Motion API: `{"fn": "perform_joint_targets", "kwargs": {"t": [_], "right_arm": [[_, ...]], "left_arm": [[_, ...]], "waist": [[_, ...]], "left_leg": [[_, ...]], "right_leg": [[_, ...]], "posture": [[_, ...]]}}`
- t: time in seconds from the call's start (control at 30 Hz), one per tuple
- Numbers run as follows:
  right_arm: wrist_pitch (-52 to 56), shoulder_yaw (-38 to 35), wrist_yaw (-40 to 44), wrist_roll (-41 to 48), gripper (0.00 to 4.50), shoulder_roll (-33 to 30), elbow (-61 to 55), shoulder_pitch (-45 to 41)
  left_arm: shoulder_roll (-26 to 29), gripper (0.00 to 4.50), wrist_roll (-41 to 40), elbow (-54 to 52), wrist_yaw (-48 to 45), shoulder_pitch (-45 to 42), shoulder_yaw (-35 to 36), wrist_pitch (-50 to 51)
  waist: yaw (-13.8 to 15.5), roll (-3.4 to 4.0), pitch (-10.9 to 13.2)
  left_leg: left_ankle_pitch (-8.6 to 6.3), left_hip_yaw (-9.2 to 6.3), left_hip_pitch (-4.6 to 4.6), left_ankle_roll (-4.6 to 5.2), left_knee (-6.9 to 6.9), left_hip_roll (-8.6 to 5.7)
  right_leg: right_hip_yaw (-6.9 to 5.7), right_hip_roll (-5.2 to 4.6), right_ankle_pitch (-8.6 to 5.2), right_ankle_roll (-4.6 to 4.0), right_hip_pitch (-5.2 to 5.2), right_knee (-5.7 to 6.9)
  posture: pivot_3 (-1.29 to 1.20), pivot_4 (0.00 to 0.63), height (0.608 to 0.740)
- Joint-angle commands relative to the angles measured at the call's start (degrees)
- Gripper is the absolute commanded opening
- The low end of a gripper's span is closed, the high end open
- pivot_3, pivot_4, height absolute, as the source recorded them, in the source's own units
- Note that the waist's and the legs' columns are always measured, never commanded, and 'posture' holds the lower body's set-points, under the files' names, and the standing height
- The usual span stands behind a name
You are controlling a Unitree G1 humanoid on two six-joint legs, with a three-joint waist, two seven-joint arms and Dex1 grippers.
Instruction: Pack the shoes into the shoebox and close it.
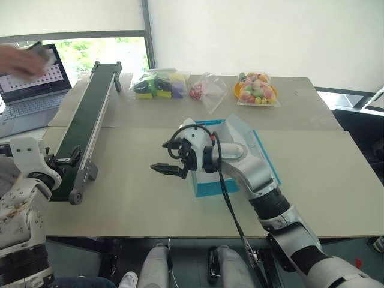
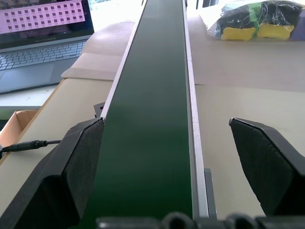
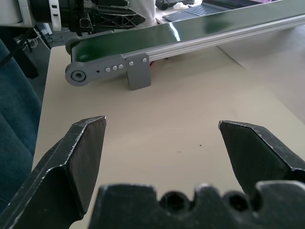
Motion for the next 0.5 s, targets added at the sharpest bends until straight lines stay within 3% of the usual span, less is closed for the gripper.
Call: {"fn": "perform_joint_targets", "kwargs": {"t": [0.03,0.5], "right_arm": [[0.18,-1.91,-0.62,0.12,4.48,0.10,-1.21,-0.62],[2.01,-1.11,0.40,0.39,4.48,-0.30,-3.58,1.30]], "left_arm": [[-0.10,4.50,0.02,-2.13,0.31,-0.38,-0.27,-0.50],[-0.38,4.50,-0.35,-0.91,-0.04,-0.33,-0.75,-0.04]], "waist": [[-0.02,0.00,0.00],[-0.03,0.00,0.00]], "left_leg": [[0.00,0.00,0.00,0.00,0.00,0.00],[0.00,0.00,0.00,0.00,-0.01,0.01]], "right_leg": [[0.00,0.00,0.00,0.00,0.00,0.00],[0.00,0.00,0.00,0.00,-0.01,0.00]], "posture": [[0.00,0.150,0.681],[0.00,0.150,0.681]]}}
